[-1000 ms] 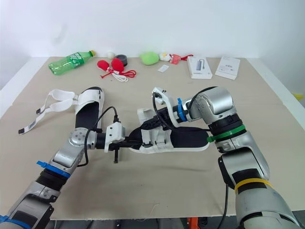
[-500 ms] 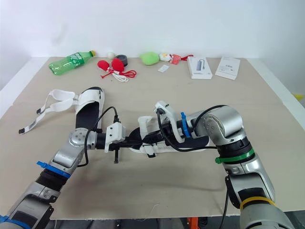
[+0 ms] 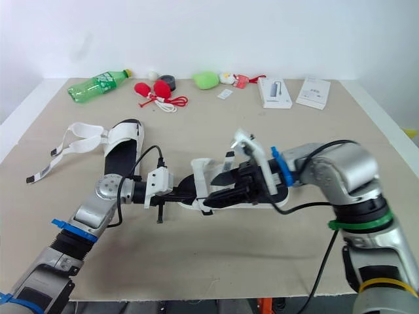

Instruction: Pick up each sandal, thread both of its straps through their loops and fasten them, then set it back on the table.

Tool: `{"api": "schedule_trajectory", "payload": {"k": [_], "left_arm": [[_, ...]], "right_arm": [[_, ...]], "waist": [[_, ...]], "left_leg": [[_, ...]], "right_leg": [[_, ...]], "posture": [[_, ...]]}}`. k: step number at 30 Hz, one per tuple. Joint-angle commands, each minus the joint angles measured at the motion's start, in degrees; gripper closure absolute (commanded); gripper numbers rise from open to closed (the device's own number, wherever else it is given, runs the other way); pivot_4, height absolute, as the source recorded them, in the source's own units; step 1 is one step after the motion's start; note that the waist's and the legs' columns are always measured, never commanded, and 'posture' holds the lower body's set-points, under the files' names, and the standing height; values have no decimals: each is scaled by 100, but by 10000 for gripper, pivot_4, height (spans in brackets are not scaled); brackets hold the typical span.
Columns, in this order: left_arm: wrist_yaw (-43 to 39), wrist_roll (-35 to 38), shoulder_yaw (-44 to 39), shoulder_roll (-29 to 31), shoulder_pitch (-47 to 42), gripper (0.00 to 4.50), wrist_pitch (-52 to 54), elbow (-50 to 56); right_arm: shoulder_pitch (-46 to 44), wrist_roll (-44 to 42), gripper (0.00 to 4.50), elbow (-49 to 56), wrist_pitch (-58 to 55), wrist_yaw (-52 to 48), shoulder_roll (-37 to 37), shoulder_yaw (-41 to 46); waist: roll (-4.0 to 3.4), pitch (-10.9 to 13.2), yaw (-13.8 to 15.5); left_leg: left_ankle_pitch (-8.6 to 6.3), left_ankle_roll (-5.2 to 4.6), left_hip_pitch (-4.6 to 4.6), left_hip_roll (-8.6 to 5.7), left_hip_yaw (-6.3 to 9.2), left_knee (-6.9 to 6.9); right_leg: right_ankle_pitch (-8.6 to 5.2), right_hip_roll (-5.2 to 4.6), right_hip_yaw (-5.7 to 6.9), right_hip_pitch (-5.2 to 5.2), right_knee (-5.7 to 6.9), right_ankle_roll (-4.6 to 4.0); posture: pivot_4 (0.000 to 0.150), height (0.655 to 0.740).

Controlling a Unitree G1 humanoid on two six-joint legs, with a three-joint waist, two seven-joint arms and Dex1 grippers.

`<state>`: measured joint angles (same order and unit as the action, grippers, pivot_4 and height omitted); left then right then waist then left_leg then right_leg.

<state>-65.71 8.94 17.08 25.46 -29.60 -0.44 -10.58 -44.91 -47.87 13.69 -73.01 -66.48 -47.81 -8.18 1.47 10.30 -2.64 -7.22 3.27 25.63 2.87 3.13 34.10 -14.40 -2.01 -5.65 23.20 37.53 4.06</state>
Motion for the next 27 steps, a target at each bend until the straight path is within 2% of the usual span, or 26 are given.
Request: {"api": "schedule_trajectory", "payload": {"k": [1, 8, 15, 24, 27], "left_arm": [[-56, -167, 10, 197, 3, 45000, 40, 46], [-80, -174, 68, 213, 76, 45000, 73, 64], [-90, -171, 90, 221, 106, 45000, 80, 62], [-40, -202, 143, 106, 79, 45000, 68, 10], [-31, -204, 119, 106, 90, 45000, 72, 22]], "right_arm": [[613, -335, 3395, 712, -18, 0, -149, 224], [1907, 484, 3395, 1275, 882, 1369, 375, 294], [2038, 556, 3395, 1437, 903, 2054, 761, 343], [2065, 325, 3395, 1353, 701, 2240, 995, 279], [2041, 216, 11368, 1108, 514, 2422, 1244, 391]], "waist": [[0, -1, -6], [1, 0, -9], [3, -1, -11], [3, -1, -9], [3, -1, -8]], "left_leg": [[0, 0, -1, 2, 0, -1], [0, 0, 0, 5, -4, -4], [1, 1, -3, 5, -4, 4], [1, 1, -3, 5, -3, 6], [1, 1, -3, 5, -3, 7]], "right_leg": [[-1, 2, 0, 1, 0, -2], [0, 4, -3, 9, 0, -5], [13, 4, -5, 4, 0, -5], [13, 4, -6, 2, 0, -5], [13, 4, -7, 1, 0, -5]], "posture": [[1500, 7400], [1500, 7400], [1500, 7400], [1500, 7400], [1500, 7400]]}}
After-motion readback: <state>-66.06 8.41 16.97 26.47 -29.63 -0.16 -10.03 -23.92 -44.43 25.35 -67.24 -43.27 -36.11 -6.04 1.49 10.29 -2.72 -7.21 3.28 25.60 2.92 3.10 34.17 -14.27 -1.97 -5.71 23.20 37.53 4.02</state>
